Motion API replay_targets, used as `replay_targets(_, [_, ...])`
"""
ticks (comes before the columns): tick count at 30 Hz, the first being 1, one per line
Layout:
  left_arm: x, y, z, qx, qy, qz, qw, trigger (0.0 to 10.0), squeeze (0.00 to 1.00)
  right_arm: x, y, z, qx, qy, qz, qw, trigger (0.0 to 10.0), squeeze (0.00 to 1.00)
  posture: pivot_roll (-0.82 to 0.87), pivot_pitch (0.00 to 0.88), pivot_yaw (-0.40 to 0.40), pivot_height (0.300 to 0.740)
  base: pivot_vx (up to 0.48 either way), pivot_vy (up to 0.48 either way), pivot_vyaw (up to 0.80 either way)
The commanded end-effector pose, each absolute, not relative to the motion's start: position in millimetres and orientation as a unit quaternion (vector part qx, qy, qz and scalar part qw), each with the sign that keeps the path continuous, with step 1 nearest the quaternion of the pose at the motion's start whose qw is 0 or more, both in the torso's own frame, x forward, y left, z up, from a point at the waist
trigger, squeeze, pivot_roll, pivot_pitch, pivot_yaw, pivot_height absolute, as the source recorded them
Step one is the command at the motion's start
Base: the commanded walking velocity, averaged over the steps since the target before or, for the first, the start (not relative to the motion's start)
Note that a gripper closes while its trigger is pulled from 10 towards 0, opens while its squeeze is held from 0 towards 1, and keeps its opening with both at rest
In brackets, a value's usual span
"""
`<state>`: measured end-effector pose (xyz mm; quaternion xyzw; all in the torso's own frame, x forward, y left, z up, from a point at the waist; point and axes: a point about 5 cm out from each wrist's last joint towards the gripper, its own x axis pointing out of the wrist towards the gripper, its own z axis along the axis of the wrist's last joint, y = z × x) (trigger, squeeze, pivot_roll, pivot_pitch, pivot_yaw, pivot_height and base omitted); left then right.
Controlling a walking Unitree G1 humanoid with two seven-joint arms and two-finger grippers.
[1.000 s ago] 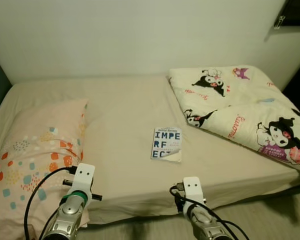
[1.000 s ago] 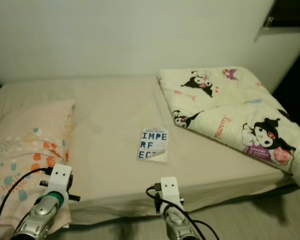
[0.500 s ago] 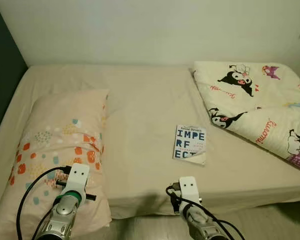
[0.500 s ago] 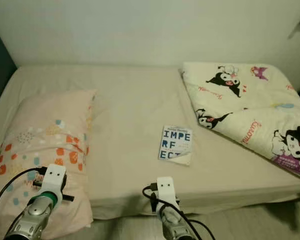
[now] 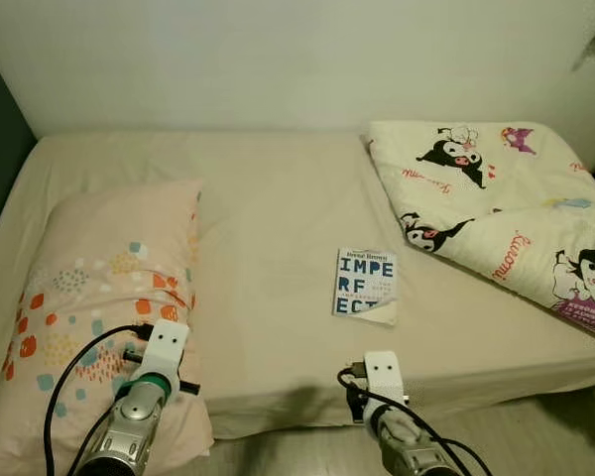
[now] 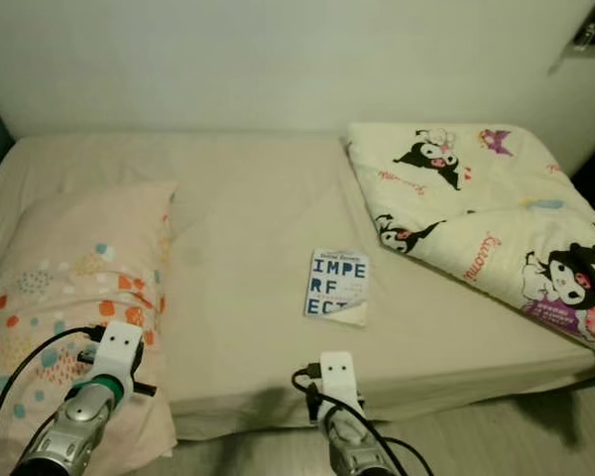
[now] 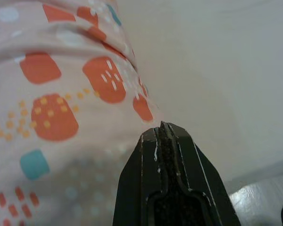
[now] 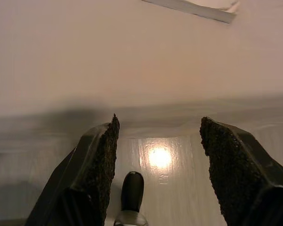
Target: Clean up the room
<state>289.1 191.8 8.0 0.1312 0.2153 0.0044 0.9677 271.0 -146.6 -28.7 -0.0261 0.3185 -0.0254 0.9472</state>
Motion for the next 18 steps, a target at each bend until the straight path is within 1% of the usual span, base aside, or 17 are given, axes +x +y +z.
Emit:
replay_targets(1, [286, 188, 2, 0.134, 0.231, -0.005, 0.964, 10.0, 0.00, 263, -152, -36, -0.017, 0.337, -0.043, 0.940, 10.0, 0.00, 0.15, 0.027, 0.023, 0.740, 0.000, 0.000, 0.00])
replay_targets(5, [291, 176, 4, 0.139, 0.226, -0.028, 0.964, 10.0, 0.00, 265, -167, -33, -0.017, 0.325, -0.084, 0.942, 10.0, 0.00, 0.13, 0.019, 0.051, 0.740, 0.000, 0.000, 0.00])
replay_targets(6, [295, 171, 6, 0.139, 0.225, -0.038, 0.964, 10.0, 0.00, 268, -175, -27, -0.031, 0.306, -0.103, 0.946, 10.0, 0.00, 0.12, 0.023, 0.067, 0.740, 0.000, 0.000, 0.00])
replay_targets(7, [296, 170, 7, 0.140, 0.224, -0.042, 0.964, 10.0, 0.00, 270, -178, -25, -0.036, 0.298, -0.108, 0.948, 10.0, 0.00, 0.12, 0.023, 0.067, 0.740, 0.000, 0.000, 0.00])
replay_targets(9, [297, 169, 7, 0.142, 0.223, -0.046, 0.963, 10.0, 0.00, 272, -179, -23, -0.040, 0.290, -0.111, 0.950, 10.0, 0.00, 0.11, 0.028, 0.072, 0.740, 0.000, 0.000, 0.00])
replay_targets(12, [296, 170, 7, 0.144, 0.222, -0.046, 0.963, 10.0, 0.00, 275, -183, -18, -0.075, 0.274, -0.113, 0.952, 10.0, 0.00, 0.11, 0.029, 0.070, 0.740, 0.000, 0.000, 0.00])
replay_targets(15, [294, 173, 6, 0.144, 0.221, -0.044, 0.964, 10.0, 0.00, 276, -180, -15, -0.077, 0.261, -0.099, 0.957, 10.0, 0.00, 0.11, 0.032, 0.051, 0.740, 0.000, 0.000, 0.00])
replay_targets(16, [291, 178, 5, 0.153, 0.218, -0.039, 0.963, 10.0, 0.00, 275, -177, -14, -0.067, 0.253, -0.097, 0.960, 10.0, 0.00, 0.12, 0.039, 0.030, 0.740, 0.000, 0.000, 0.00])
replay_targets(18, [290, 181, 5, 0.160, 0.217, -0.037, 0.962, 10.0, 0.00, 275, -176, -14, -0.061, 0.251, -0.101, 0.961, 10.0, 0.00, 0.12, 0.041, 0.028, 0.740, 0.000, 0.000, 0.00])
